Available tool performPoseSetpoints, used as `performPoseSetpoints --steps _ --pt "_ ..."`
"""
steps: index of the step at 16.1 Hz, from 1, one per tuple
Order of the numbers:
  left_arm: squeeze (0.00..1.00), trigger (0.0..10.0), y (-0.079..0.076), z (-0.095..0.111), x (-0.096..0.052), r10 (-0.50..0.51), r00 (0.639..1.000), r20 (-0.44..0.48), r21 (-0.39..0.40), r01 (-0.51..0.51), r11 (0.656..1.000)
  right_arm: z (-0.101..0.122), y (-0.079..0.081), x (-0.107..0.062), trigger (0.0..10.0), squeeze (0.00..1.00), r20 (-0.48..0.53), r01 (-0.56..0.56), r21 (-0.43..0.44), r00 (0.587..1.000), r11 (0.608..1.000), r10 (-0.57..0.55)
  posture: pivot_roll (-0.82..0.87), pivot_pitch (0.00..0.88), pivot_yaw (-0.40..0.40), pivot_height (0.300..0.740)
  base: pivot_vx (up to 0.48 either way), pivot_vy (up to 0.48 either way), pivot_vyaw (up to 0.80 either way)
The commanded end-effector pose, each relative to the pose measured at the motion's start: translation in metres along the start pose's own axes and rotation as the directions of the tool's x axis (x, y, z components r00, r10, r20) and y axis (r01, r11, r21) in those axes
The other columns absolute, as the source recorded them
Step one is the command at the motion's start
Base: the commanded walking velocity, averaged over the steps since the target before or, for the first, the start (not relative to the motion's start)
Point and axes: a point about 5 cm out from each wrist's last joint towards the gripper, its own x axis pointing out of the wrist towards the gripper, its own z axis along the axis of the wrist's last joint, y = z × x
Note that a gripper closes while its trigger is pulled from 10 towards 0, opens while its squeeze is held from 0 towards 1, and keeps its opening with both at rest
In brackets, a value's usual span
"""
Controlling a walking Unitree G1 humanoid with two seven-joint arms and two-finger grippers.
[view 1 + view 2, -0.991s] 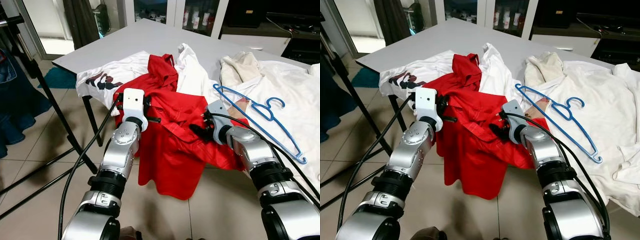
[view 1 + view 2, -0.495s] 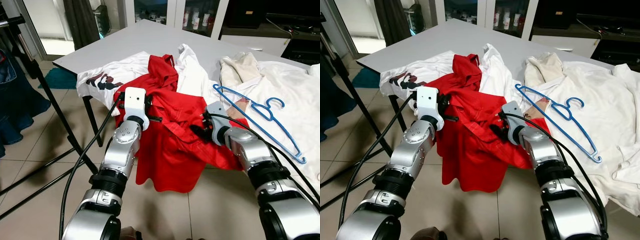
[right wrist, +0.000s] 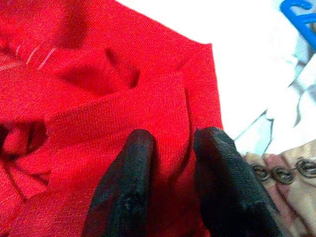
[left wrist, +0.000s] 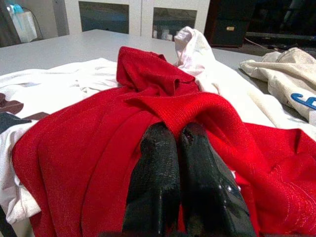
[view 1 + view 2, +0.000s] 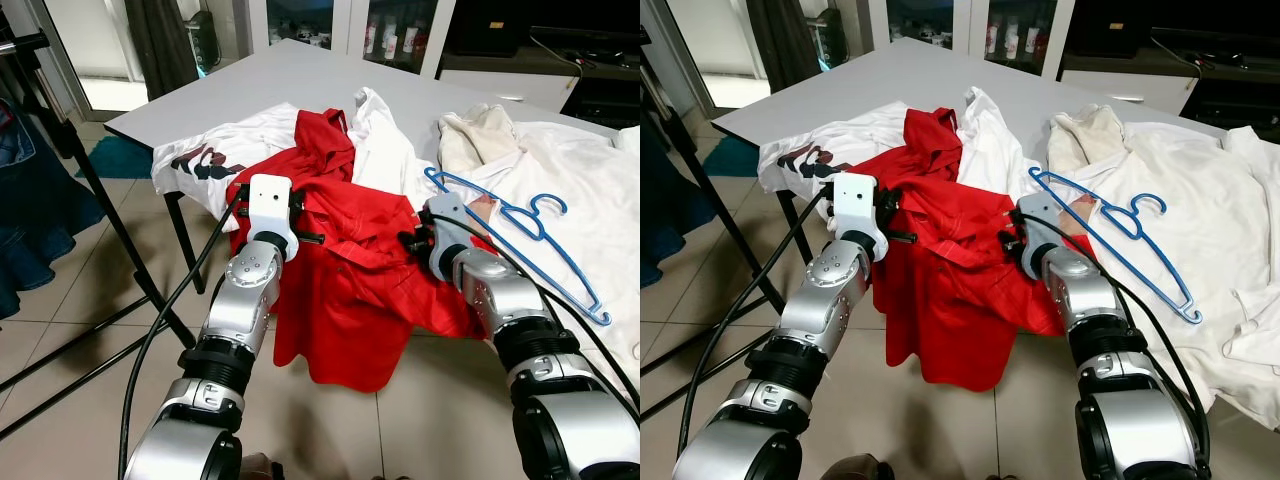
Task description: Hang hanger
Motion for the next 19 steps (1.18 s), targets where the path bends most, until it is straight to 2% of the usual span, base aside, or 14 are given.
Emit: performPoseSetpoints --steps 1,3,5,6,8,10,11,12,13,14,16,19 --pt "0.00 10.0 -0.003 0.008 0.003 -0.014 1.000 0.026 0.006 0.013 1.000 0.012 -0.008 -0.001 0.0 0.00 0.036 0.034 0.032 0.999 0.999 -0.035 0.10 0.000 0.000 0.740 0.000 0.000 0.00" --pt "0.00 10.0 -0.003 0.008 0.004 -0.015 1.000 0.028 0.005 0.015 1.000 0.019 -0.011 -0.002 0.0 0.00 0.066 0.046 0.063 0.997 0.997 -0.050 0.10 0.000 0.000 0.740 0.000 0.000 0.00" --pt "0.00 10.0 -0.004 0.008 0.004 -0.018 0.999 0.027 0.001 0.018 1.000 0.045 -0.016 -0.006 0.0 0.00 0.187 0.037 0.160 0.980 0.986 -0.067 0.09 0.000 0.001 0.740 0.000 0.000 0.00" --pt "0.00 10.0 -0.005 0.008 0.004 -0.019 0.999 0.028 -0.001 0.019 1.000 0.055 -0.017 -0.008 0.0 0.00 0.220 0.028 0.181 0.973 0.983 -0.069 0.09 0.000 0.000 0.740 0.000 0.000 0.00" --pt "0.00 10.0 -0.005 0.008 0.005 -0.019 0.999 0.028 -0.002 0.019 1.000 0.062 -0.017 -0.008 0.0 0.00 0.231 0.005 0.156 0.972 0.988 -0.042 0.09 0.000 -0.002 0.740 0.000 0.000 0.00" --pt "0.00 10.0 -0.006 0.008 0.005 -0.018 0.999 0.029 -0.002 0.019 1.000 0.061 -0.010 -0.008 0.0 0.00 0.219 -0.033 0.048 0.975 0.998 0.022 0.09 0.000 -0.004 0.740 0.000 0.000 0.00" --pt "0.00 10.0 -0.006 0.008 0.004 -0.017 0.999 0.030 -0.003 0.017 1.000 0.058 -0.007 -0.008 3.9 0.00 0.211 -0.051 0.029 0.976 0.998 0.044 0.09 0.000 -0.005 0.740 0.000 0.000 0.00" --pt "0.00 10.0 -0.005 0.007 0.004 -0.016 0.999 0.030 -0.004 0.016 1.000 0.055 -0.004 -0.008 8.6 0.00 0.203 -0.064 0.017 0.977 0.998 0.059 0.09 0.000 -0.005 0.740 0.000 0.000 0.00" --pt "0.00 10.0 -0.005 0.007 0.004 -0.016 0.999 0.029 -0.004 0.016 1.000 0.051 0.000 -0.008 10.0 0.68 0.191 -0.078 0.012 0.979 0.997 0.074 0.09 0.000 -0.005 0.740 0.000 0.000 0.00" --pt "0.00 10.0 -0.006 0.006 0.004 -0.017 0.999 0.028 -0.004 0.017 1.000 0.046 0.003 -0.009 10.0 1.00 0.176 -0.106 -0.002 0.979 0.994 0.104 0.09 0.000 -0.005 0.740 0.000 0.000 0.00" --pt "0.00 10.0 -0.007 0.006 0.003 -0.020 0.999 0.027 -0.005 0.020 1.000 0.042 0.008 -0.013 10.0 1.00 0.165 -0.158 -0.026 0.973 0.987 0.160 0.08 0.000 -0.006 0.740 0.000 0.000 0.00" --pt "0.00 10.0 -0.007 0.006 0.003 -0.019 0.999 0.029 -0.006 0.019 1.000 0.037 0.009 -0.020 10.0 1.00 0.142 -0.176 -0.049 0.973 0.983 0.182 0.08 0.000 -0.011 0.740 0.000 0.000 0.00"
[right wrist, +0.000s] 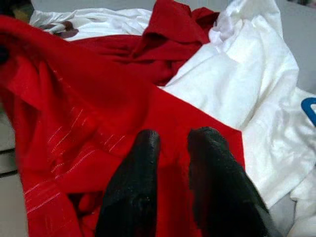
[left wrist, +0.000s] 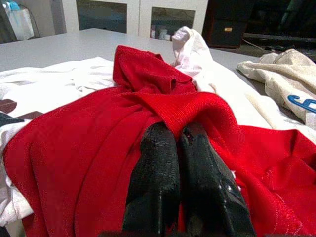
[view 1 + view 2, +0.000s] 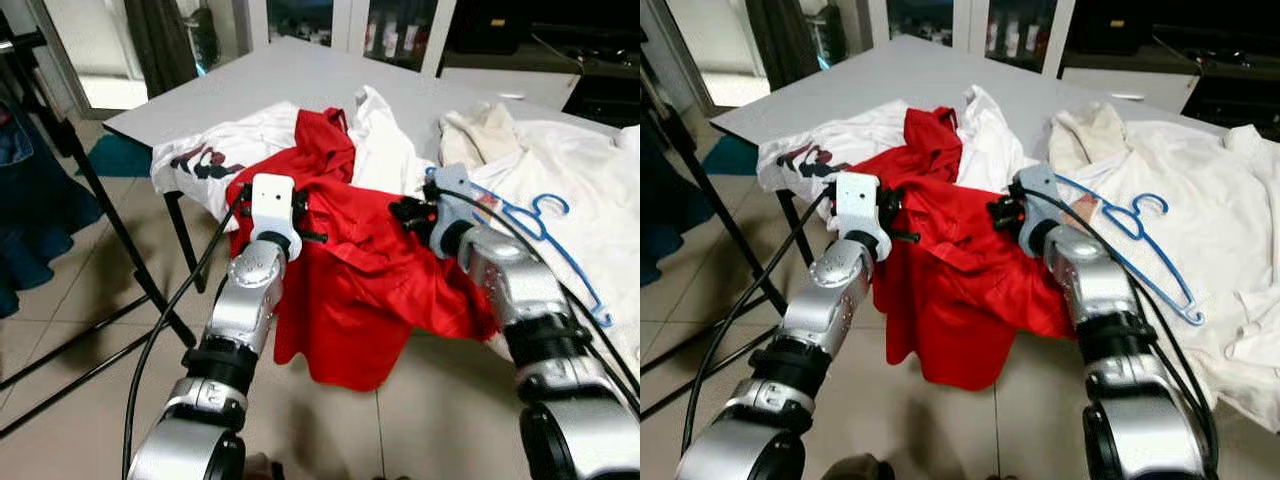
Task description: Hang hanger
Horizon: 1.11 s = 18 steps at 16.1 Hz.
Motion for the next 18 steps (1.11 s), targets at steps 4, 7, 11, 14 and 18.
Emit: performPoseSetpoints --steps 4,7,11,14,18 --pt "0.00 10.0 0.000 0.005 0.001 0.004 1.000 0.023 0.004 -0.004 1.000 -0.008 0.002 -0.014 10.0 1.00 -0.023 0.007 -0.022 1.000 1.000 -0.007 0.09 0.000 -0.018 0.740 0.000 0.000 0.00" --pt "0.00 10.0 0.000 0.005 0.000 0.003 1.000 0.023 0.004 -0.003 1.000 -0.010 0.008 -0.022 10.0 1.00 -0.033 0.024 -0.030 0.999 0.999 -0.025 0.08 0.000 -0.020 0.740 0.000 0.000 0.00" --pt "0.00 10.0 -0.001 0.004 0.001 0.000 1.000 0.022 0.004 0.000 1.000 -0.018 0.018 -0.023 10.0 1.00 -0.068 0.015 -0.005 0.998 1.000 -0.015 0.08 0.000 -0.020 0.740 0.000 0.000 0.00" --pt "0.00 10.0 0.000 0.005 0.001 0.001 1.000 0.024 0.005 -0.001 1.000 -0.030 0.021 -0.024 10.0 0.00 -0.140 0.024 0.032 0.990 0.999 -0.019 0.08 0.000 -0.020 0.740 0.000 0.000 0.00" --pt "0.00 10.0 0.001 0.005 0.001 0.004 1.000 0.023 0.008 -0.004 1.000 -0.045 0.017 -0.026 10.0 0.00 -0.244 0.021 0.051 0.970 0.998 -0.008 0.09 0.000 -0.017 0.740 0.000 0.000 0.00"
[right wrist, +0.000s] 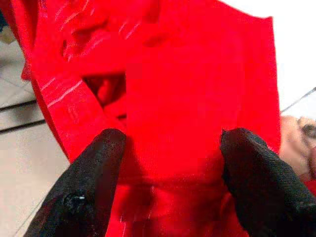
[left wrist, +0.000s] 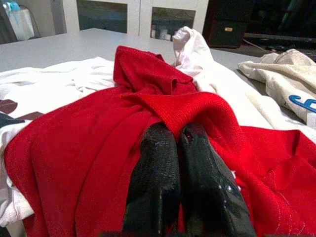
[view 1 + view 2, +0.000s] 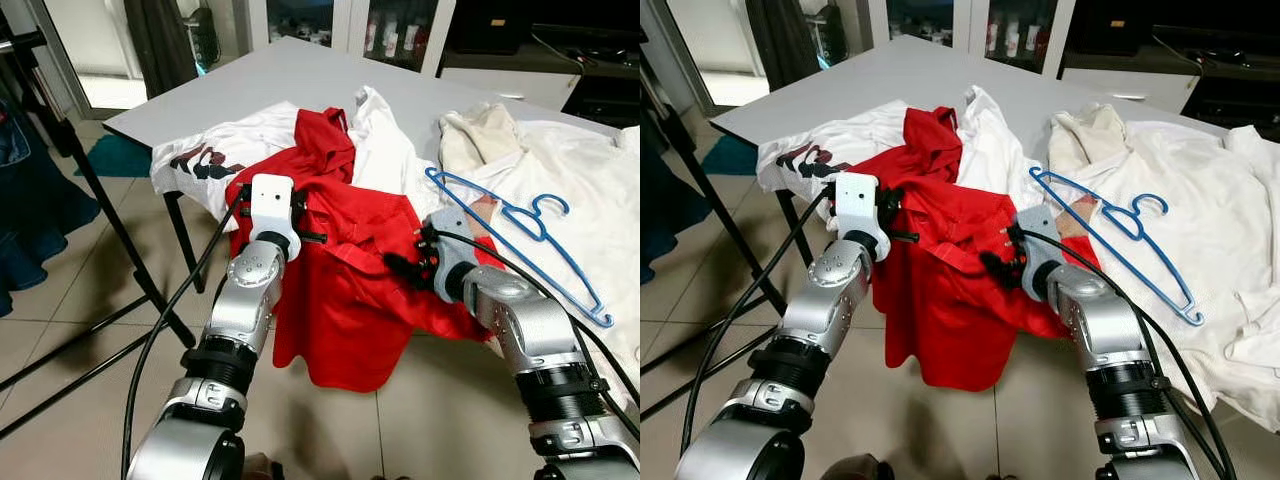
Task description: Hang hanger
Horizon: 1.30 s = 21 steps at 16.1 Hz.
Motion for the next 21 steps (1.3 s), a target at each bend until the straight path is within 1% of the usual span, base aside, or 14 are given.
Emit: performPoseSetpoints --steps 1,2,5,7,8,9,10,11,13,17,21 --pt "0.00 10.0 0.000 0.005 0.001 0.000 1.000 0.023 0.005 -0.001 1.000 -0.013 -0.001 0.002 10.0 0.00 -0.062 0.002 -0.001 0.998 1.000 -0.002 0.09 0.000 -0.017 0.740 0.000 0.000 0.00" --pt "0.00 10.0 -0.002 0.005 0.001 -0.002 1.000 0.024 0.004 0.002 1.000 -0.018 0.000 0.007 10.0 0.00 -0.089 0.014 0.003 0.996 1.000 -0.014 0.08 0.000 -0.018 0.740 0.000 0.000 0.00" --pt "0.00 10.0 -0.003 0.006 0.002 -0.004 1.000 0.028 0.001 0.004 1.000 -0.017 0.003 0.013 10.0 0.00 -0.102 0.016 0.016 0.995 1.000 -0.015 0.09 0.000 -0.021 0.740 0.000 0.000 0.00" --pt "0.00 10.0 -0.003 0.006 0.002 -0.002 1.000 0.028 0.001 0.002 1.000 -0.019 0.001 0.016 10.0 0.00 -0.119 0.025 0.032 0.993 0.999 -0.021 0.09 0.000 -0.021 0.740 0.000 0.000 0.00" --pt "0.00 10.0 -0.003 0.006 0.002 -0.001 1.000 0.029 0.001 0.001 1.000 -0.020 -0.001 0.017 10.0 0.00 -0.121 0.038 0.047 0.992 0.998 -0.032 0.09 0.000 -0.021 0.740 0.000 0.000 0.00" --pt "0.00 10.0 -0.002 0.007 0.002 0.001 1.000 0.029 0.002 -0.001 1.000 -0.019 -0.003 0.019 10.0 0.00 -0.112 0.039 0.083 0.993 0.996 -0.030 0.09 0.000 -0.021 0.740 0.000 0.000 0.00" --pt "0.00 10.0 -0.001 0.007 0.002 0.002 1.000 0.029 0.002 -0.002 1.000 -0.019 -0.003 0.019 7.5 0.00 -0.111 0.042 0.091 0.993 0.995 -0.031 0.09 0.000 -0.021 0.740 0.000 0.000 0.00" --pt "0.00 10.0 -0.001 0.007 0.002 0.003 1.000 0.030 0.002 -0.003 1.000 -0.019 -0.004 0.020 0.0 0.00 -0.107 0.046 0.097 0.994 0.994 -0.035 0.09 0.000 -0.020 0.740 0.000 0.000 0.00" --pt "0.00 10.0 -0.001 0.007 0.002 0.002 1.000 0.030 0.002 -0.002 1.000 -0.018 -0.005 0.022 0.0 0.00 -0.093 0.071 0.111 0.994 0.991 -0.061 0.09 0.000 -0.020 0.740 0.000 0.000 0.00" --pt "0.00 10.0 -0.002 0.007 0.002 -0.002 1.000 0.031 0.001 0.002 1.000 -0.013 -0.015 0.021 0.0 0.00 -0.064 0.118 0.135 0.992 0.984 -0.110 0.09 0.000 -0.020 0.740 0.000 0.000 0.00" --pt "0.00 10.0 -0.003 0.007 0.002 -0.002 0.999 0.032 0.000 0.002 1.000 -0.009 -0.018 0.021 0.0 0.00 -0.034 0.132 0.158 0.991 0.979 -0.128 0.09 0.000 -0.023 0.740 0.000 0.000 0.00"
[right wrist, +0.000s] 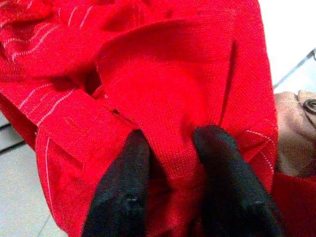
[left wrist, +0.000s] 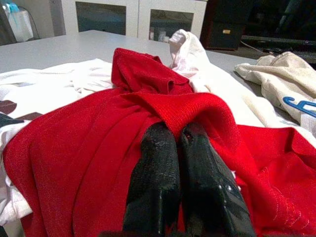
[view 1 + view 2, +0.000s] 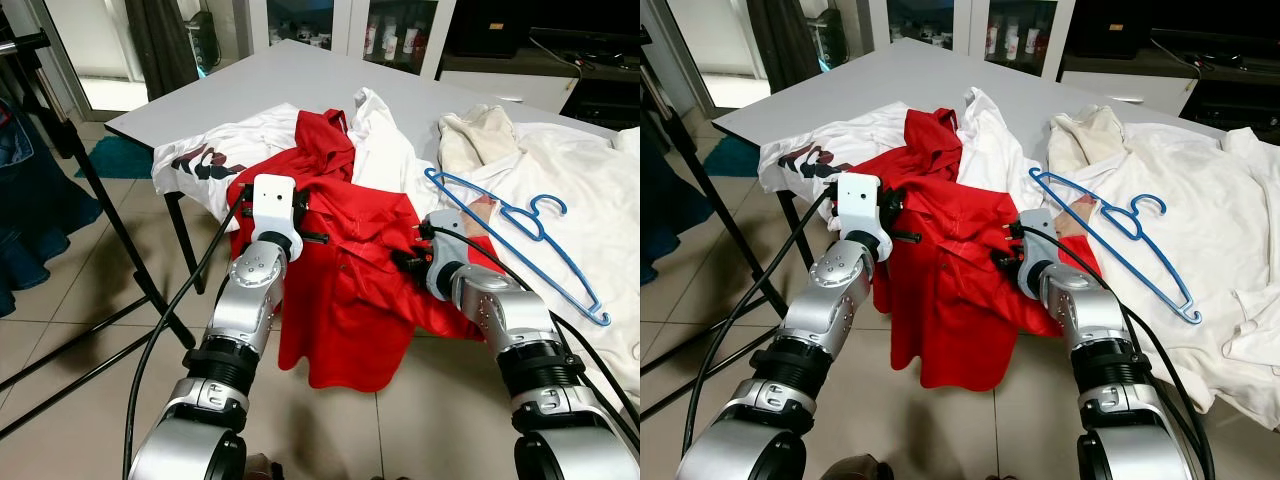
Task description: Hang hanger
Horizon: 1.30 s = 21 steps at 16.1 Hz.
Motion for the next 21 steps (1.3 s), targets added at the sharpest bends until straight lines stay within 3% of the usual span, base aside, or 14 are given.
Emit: performPoseSetpoints --steps 1,2,9,12,14,17,19,21 --pt "0.00 10.0 -0.001 0.007 0.002 0.000 0.999 0.033 0.004 0.000 1.000 0.007 -0.007 -0.001 0.0 0.00 0.053 0.041 0.067 0.998 0.997 -0.044 0.09 0.000 -0.023 0.740 0.000 0.000 0.00" --pt "0.00 10.0 -0.002 0.008 0.003 0.000 0.999 0.034 0.002 0.000 1.000 0.018 -0.004 -0.001 0.0 0.00 0.137 0.020 0.120 0.990 0.993 -0.037 0.09 0.000 -0.023 0.740 0.000 0.000 0.00" --pt "0.00 10.0 -0.002 0.009 0.003 0.001 0.999 0.041 -0.014 -0.001 1.000 0.032 0.001 -0.001 0.0 0.00 0.227 0.000 0.205 0.973 0.979 -0.047 0.09 0.000 -0.019 0.740 0.000 0.000 0.00" --pt "0.00 10.0 -0.005 0.012 0.003 -0.021 0.998 0.058 -0.051 0.024 0.998 0.058 -0.005 -0.002 0.0 0.00 0.336 0.031 0.264 0.934 0.964 -0.122 0.08 0.000 -0.010 0.740 0.000 0.000 0.00" --pt "0.00 10.0 -0.006 0.013 0.003 -0.030 0.998 0.063 -0.063 0.034 0.997 0.067 -0.006 -0.002 0.0 0.00 0.360 0.042 0.272 0.922 0.961 -0.142 0.08 0.000 -0.010 0.740 0.000 0.000 0.00" --pt "0.00 10.0 -0.007 0.014 0.004 -0.035 0.997 0.064 -0.064 0.040 0.997 0.103 -0.006 -0.003 0.0 0.00 0.450 0.054 0.264 0.876 0.963 -0.173 0.10 0.000 -0.005 0.740 0.000 0.000 0.00" --pt "0.00 10.0 -0.006 0.014 0.003 -0.038 0.997 0.061 -0.069 0.042 0.997 0.113 -0.008 -0.005 0.0 0.00 0.483 0.064 0.259 0.856 0.964 -0.186 0.10 0.000 -0.005 0.740 0.000 0.000 0.00" --pt "0.00 10.0 -0.007 0.014 0.002 -0.063 0.996 0.069 -0.088 0.069 0.994 0.131 -0.006 -0.009 0.0 0.00 0.536 0.069 0.219 0.825 0.973 -0.179 0.10 0.000 -0.003 0.740 0.000 0.000 0.00"
